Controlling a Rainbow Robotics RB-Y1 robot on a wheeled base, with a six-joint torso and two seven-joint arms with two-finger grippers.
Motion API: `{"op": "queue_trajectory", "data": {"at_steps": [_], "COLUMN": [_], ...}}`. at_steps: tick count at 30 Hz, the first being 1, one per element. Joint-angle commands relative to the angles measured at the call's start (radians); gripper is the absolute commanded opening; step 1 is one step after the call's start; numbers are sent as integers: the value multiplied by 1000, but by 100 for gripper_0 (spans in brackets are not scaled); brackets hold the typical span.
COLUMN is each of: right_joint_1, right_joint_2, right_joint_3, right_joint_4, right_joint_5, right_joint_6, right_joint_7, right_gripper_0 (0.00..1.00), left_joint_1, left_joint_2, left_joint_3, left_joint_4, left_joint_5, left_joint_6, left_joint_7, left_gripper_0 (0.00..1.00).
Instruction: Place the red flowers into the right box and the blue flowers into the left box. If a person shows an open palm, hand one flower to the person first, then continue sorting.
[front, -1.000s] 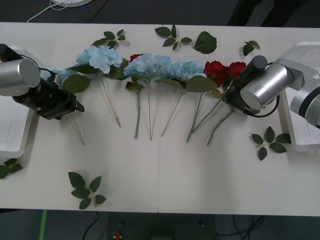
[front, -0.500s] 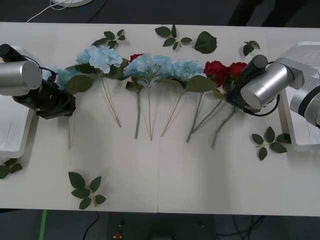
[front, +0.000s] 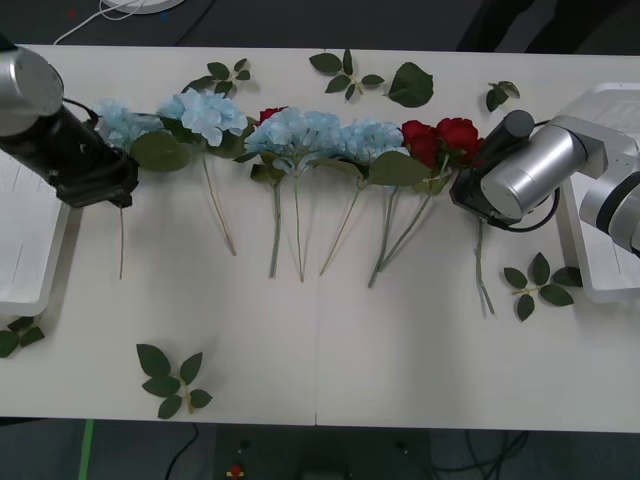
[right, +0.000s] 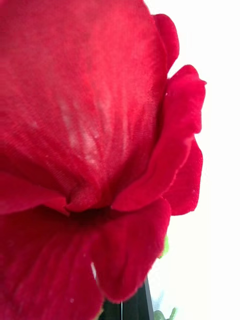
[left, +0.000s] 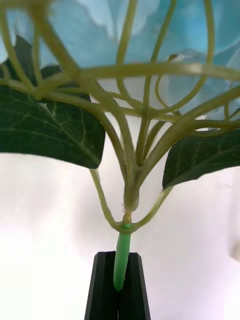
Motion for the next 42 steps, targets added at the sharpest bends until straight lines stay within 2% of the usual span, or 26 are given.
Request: {"op": "queue_trajectory", "data": {"at_steps": [1, 5, 11, 21, 27, 29, 35, 38, 42], "right_joint_1": [-43, -45, -43, -45, -43, -45, -45, -45, -43], "right_joint_2": [-60, -128, -218, -359, -421, -430, -428, -425, -416], "right_joint_3": [4, -12, -85, -268, -303, -305, -309, -309, -309], "right_joint_4": [-105, -185, -265, -233, -145, -82, 129, 217, 318], "right_joint_5": [9, 9, -14, -93, -27, -3, 5, 3, 5], "right_joint_6": [38, 100, 204, 281, 265, 233, 83, 27, -48], "right_joint_7": [38, 60, 173, 472, 646, 690, 799, 836, 886], "right_gripper_0": [0, 0, 0, 0, 0, 0, 0, 0, 0], "left_joint_1": [-147, -206, -214, -41, 174, 243, 347, 370, 375], "left_joint_2": [97, 137, 213, 315, 313, 312, 236, 212, 195], "left_joint_3": [211, 349, 464, 465, 465, 465, 465, 465, 465], "left_joint_4": [145, 248, 288, 357, 401, 417, 477, 481, 480], "left_joint_5": [-25, -114, -206, -120, 18, 105, 211, 243, 255], "left_joint_6": [265, 463, 519, 317, 136, 94, -30, -88, -96], "left_joint_7": [-196, -360, -570, -966, -1135, -1187, -1222, -1227, -1227], "left_gripper_0": [0, 0, 0, 0, 0, 0, 0, 0, 0]}}
